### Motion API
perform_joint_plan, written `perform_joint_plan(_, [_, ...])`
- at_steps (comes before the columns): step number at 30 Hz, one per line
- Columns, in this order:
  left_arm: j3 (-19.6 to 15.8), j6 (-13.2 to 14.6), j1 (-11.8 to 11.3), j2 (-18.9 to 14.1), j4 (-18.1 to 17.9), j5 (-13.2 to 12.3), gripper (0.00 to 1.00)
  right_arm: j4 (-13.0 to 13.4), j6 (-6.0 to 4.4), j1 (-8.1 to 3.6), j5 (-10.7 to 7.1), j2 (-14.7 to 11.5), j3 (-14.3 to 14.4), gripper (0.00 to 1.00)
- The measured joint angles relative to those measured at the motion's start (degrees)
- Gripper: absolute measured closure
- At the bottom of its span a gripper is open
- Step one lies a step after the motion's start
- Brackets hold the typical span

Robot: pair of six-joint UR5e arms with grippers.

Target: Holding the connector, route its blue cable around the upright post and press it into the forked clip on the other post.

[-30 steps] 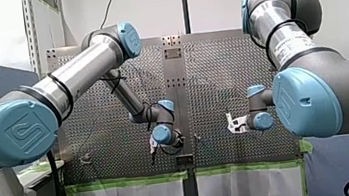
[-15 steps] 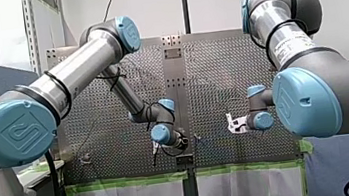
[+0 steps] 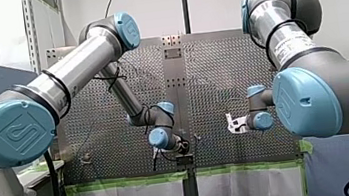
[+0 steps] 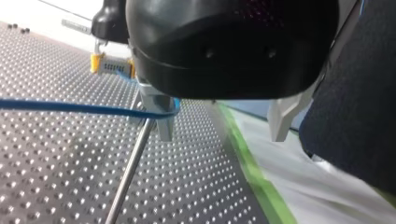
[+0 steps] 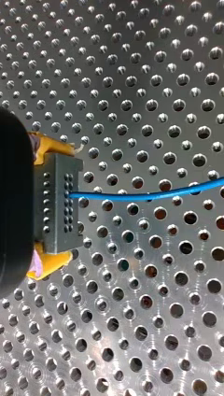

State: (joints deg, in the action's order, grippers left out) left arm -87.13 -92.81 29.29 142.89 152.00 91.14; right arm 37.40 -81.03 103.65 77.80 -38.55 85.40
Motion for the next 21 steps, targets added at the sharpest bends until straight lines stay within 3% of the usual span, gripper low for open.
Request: perform_joint_plan(21, [-1.4,-0.6,1.2,-2.0,-2.3,-0.2,0.00,-0.4,0.08,0.08,-0.01,0.1,0.0,1.00])
